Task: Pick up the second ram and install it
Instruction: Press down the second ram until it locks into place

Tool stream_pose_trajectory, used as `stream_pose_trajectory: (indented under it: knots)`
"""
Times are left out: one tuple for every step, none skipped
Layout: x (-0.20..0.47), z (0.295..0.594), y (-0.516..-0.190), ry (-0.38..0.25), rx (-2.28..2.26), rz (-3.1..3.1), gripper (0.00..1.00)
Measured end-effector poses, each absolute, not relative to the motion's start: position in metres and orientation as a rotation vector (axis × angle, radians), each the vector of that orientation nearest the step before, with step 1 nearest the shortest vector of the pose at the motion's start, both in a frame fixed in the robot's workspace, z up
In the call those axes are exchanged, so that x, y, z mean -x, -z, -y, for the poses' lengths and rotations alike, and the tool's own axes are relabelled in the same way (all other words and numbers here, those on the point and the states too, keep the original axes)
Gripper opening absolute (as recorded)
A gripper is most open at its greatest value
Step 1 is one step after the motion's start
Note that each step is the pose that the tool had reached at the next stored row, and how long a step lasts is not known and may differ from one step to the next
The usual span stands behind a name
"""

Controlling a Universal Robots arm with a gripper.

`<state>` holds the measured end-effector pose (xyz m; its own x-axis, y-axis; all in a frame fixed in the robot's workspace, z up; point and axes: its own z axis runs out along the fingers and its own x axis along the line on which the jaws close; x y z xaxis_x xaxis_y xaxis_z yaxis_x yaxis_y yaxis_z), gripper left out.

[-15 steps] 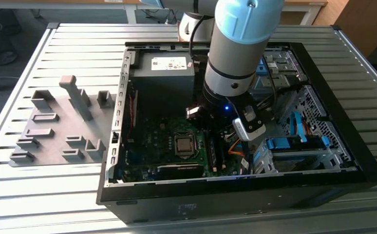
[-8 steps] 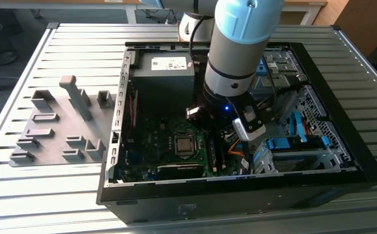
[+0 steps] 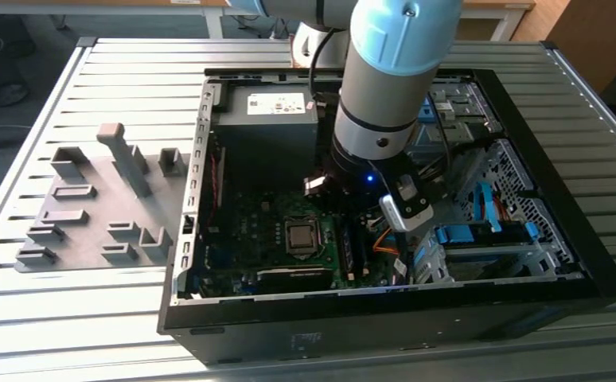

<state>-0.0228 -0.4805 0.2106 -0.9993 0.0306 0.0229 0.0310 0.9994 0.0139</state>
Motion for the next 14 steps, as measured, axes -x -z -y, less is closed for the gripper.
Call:
stream_pose_trajectory:
  knots:
    - [0.0229,0.4805,-0.2103,0.022,0.048,3.119,0.14]
    - [0.0229,0.4805,-0.2103,0.022,0.048,3.119,0.14]
    - [0.0228,0.4805,-0.2102,0.022,0.048,3.119,0.14]
    - [0.0228,0.4805,-0.2102,0.023,0.048,3.119,0.14]
    - [0.0228,0.4804,-0.21,0.023,0.048,3.119,0.14]
    - [0.0228,0.4804,-0.2096,0.023,0.048,3.119,0.14]
    - [0.0228,0.4804,-0.2091,0.023,0.048,3.119,0.14]
    - [0.0228,0.4804,-0.2085,0.023,0.048,3.119,0.14]
    - [0.0228,0.4805,-0.2077,0.023,0.048,3.119,0.14]
    - [0.0229,0.4805,-0.2072,0.022,0.048,3.119,0.14]
    - [0.0229,0.4805,-0.2071,0.022,0.048,3.119,0.14]
    - [0.0229,0.4805,-0.2071,0.022,0.048,3.118,0.14]
    - [0.0229,0.4805,-0.2071,0.022,0.048,3.118,0.14]
    - [0.0228,0.4805,-0.2071,0.022,0.048,3.119,0.14]
